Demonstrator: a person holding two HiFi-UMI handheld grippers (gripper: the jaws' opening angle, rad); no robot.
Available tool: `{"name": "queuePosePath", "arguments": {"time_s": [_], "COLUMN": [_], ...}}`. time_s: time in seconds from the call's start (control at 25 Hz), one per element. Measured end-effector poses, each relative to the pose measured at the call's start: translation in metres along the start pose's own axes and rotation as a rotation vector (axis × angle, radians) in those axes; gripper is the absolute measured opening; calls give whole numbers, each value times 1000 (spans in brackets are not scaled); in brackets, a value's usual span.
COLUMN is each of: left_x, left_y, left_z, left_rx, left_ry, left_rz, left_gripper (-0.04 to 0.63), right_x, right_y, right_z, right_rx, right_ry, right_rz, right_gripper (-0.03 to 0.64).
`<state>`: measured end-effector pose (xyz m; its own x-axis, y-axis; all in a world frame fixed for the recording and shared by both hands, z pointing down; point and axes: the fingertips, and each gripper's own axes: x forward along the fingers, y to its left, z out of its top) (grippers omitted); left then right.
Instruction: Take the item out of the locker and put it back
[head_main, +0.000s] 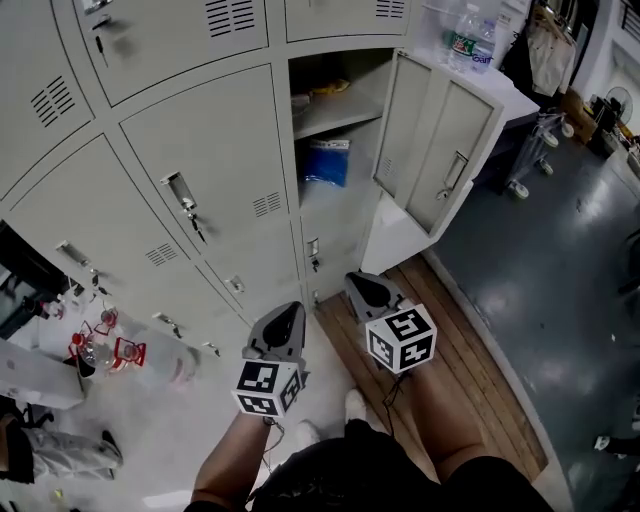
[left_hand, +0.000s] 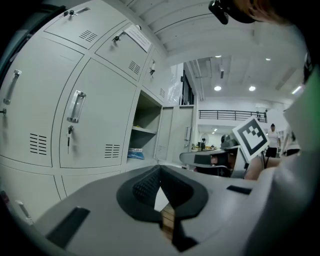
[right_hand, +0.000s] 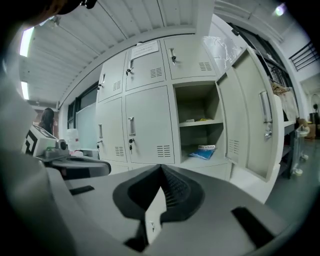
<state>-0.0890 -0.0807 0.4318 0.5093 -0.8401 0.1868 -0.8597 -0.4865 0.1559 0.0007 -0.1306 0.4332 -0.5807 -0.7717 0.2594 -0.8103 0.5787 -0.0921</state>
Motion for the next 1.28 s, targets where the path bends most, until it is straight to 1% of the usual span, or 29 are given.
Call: {"name": "queuePosePath", "arguments": {"time_s": [0.28, 0.52, 0.88, 1.28], "left_x": [-37, -63, -85, -94], "left_y": [-9, -18, -20, -19], "left_z": [-17, -18, -17, -18], "left_rx": [-11, -1, 8, 11], "left_ry": [8, 0, -11, -15], "left_rz": [-63, -103, -123, -133], "left_gripper": [3, 3, 3, 3], "right_x": [-36, -58, -72, -74], "right_y": [33, 62, 88, 97], "right_z": [-14, -17, -16, -20], "right_rx": [14, 15, 3, 3], "right_ry": [-3, -18, -30, -28], "right_rz": [-71, -94, -106, -115], "right_gripper": [0, 0, 0, 0]}}
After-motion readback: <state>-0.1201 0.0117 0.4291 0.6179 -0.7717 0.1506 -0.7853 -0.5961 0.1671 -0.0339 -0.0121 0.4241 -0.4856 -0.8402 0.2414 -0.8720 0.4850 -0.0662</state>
